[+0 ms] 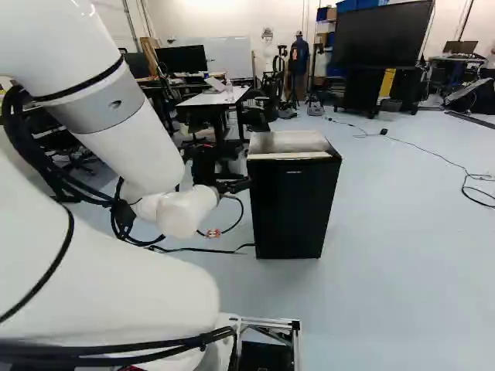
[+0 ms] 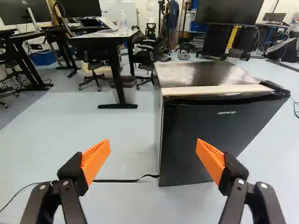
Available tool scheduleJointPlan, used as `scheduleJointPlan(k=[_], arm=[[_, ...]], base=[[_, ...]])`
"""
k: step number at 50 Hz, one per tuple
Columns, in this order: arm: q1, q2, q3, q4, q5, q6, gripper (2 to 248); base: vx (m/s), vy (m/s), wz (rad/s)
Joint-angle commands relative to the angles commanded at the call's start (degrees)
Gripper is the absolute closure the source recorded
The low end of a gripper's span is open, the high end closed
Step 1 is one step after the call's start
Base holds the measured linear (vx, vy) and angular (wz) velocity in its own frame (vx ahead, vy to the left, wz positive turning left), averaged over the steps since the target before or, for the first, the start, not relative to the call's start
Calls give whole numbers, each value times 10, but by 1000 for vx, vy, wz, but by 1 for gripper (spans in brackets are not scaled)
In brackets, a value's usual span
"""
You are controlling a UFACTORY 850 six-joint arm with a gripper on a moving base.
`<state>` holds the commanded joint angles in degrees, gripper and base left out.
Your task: Open the fridge door
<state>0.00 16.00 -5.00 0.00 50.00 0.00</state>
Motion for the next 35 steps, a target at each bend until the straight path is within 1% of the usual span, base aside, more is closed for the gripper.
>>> scheduleJointPlan(k=[12,35], arm=[[0,-4,-4,0,0,0,3],[10,-35,-30,0,0,0,3]], base=[[0,0,0],[0,0,0]])
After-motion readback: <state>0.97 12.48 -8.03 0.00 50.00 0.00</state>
